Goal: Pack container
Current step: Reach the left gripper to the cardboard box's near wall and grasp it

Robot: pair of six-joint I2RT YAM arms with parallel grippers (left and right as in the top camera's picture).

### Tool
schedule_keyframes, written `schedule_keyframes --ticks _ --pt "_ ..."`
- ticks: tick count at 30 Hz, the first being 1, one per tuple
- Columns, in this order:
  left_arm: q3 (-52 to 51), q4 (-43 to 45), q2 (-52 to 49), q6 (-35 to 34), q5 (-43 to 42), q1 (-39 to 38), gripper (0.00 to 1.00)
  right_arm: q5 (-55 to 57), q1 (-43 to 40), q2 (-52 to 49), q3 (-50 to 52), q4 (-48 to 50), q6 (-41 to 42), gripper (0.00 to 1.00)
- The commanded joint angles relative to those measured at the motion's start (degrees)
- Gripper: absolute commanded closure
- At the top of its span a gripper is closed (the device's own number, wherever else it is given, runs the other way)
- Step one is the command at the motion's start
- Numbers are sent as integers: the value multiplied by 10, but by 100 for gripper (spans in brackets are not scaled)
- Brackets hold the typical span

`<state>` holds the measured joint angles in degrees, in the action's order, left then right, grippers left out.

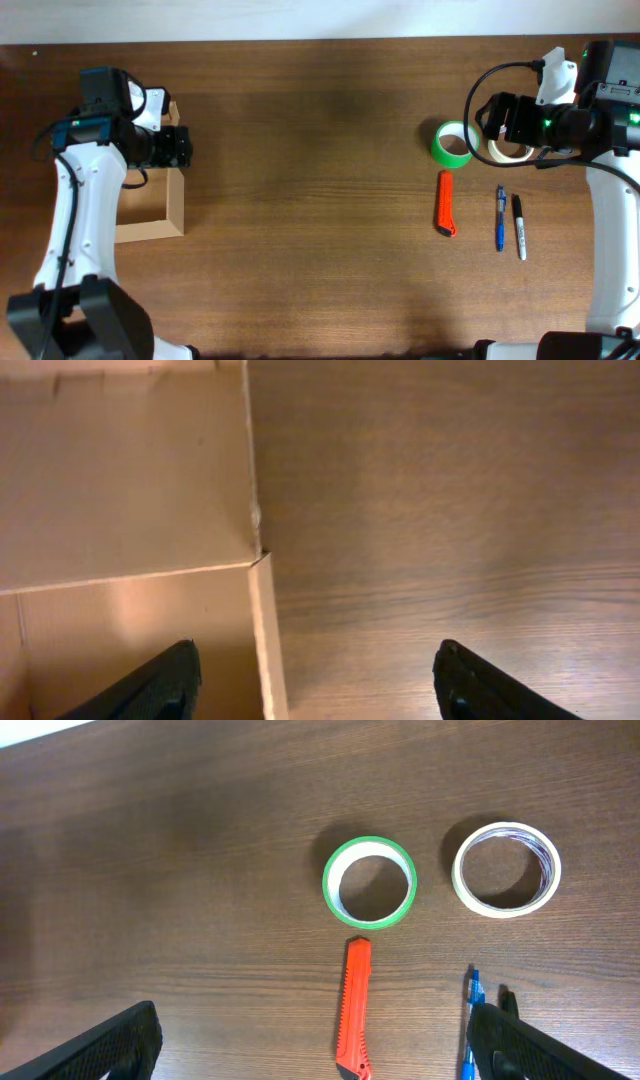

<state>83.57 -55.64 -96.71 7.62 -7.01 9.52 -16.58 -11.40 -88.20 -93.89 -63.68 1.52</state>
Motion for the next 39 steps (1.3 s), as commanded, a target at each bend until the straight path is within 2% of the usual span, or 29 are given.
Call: schedule_keyframes --ticks 1,12,17,24,25,26,27,30,33,39 --pt "3 -13 -26 -9 45 2 26 13 -3 -3 -12 0 5 1" --pt "3 -57 -94 -9 71 2 39 38 -3 -3 -12 0 5 1" --pt "3 -57 -114 -9 75 4 63 38 -3 -3 -12 0 5 1" --pt "3 -56 -150 -9 72 13 67 37 -3 -3 -12 0 5 1" --pt "3 -57 -153 -9 73 14 73 37 -3 -3 -12 0 5 1" --pt "3 -57 -154 -9 72 14 88 37 -3 -3 -12 0 5 1" --pt "3 -57 -154 -9 72 14 98 37 -3 -3 -12 0 5 1" --pt "8 -61 -154 -21 72 14 98 37 -3 -3 -12 0 5 1" --pt "32 -84 -154 -30 37 12 98 37 -3 -3 -12 0 7 1" --pt "156 -168 -154 -86 26 -14 98 37 -3 -3 -12 0 9 1"
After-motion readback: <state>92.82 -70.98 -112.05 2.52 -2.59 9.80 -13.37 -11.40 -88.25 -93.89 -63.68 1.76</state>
